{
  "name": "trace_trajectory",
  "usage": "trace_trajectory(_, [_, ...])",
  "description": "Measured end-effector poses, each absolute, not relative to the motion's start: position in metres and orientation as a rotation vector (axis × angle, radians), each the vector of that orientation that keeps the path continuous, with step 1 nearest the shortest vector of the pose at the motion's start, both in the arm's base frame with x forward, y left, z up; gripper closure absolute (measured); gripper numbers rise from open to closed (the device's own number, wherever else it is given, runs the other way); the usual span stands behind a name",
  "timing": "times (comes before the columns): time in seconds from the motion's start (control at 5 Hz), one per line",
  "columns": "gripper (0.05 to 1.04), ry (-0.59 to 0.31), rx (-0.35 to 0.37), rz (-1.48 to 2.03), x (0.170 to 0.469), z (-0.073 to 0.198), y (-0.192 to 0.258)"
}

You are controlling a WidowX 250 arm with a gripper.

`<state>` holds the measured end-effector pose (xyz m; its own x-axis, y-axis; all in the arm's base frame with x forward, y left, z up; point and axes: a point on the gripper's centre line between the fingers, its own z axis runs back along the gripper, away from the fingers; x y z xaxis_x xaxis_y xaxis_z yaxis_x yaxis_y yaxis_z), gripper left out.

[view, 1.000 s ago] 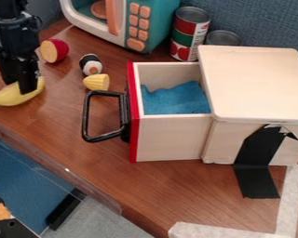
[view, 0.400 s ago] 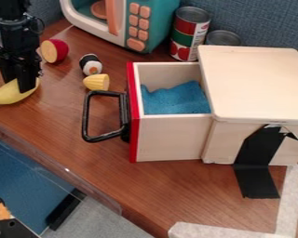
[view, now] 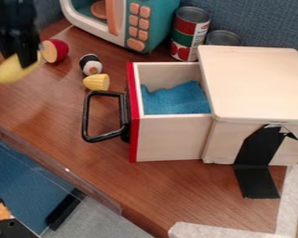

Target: Put the thing into the drawer

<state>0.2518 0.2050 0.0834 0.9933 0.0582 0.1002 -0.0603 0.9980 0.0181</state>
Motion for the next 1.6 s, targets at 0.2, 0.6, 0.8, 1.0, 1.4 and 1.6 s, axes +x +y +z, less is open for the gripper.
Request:
trace_trajectory(0.2, [0.607,-0.163,0.020,0.080,0.254,0.119,0.190])
trace_trajectory(0.6, [0.607,-0.172,-0.072,0.063,0.271,0.160,0.116])
trace_trajectory(0.8, [0.607,-0.145,-0.079,0.101,0.279,0.164,0.085])
trace_trajectory(1.0, [0.607,-0.114,-0.076,0.151,0.291,0.161,0.053])
trace_trajectory(1.4, [0.607,-0.045,-0.062,0.249,0.305,0.146,0.027])
trace_trajectory(1.6, [0.607,-0.032,-0.061,0.261,0.311,0.142,0.017])
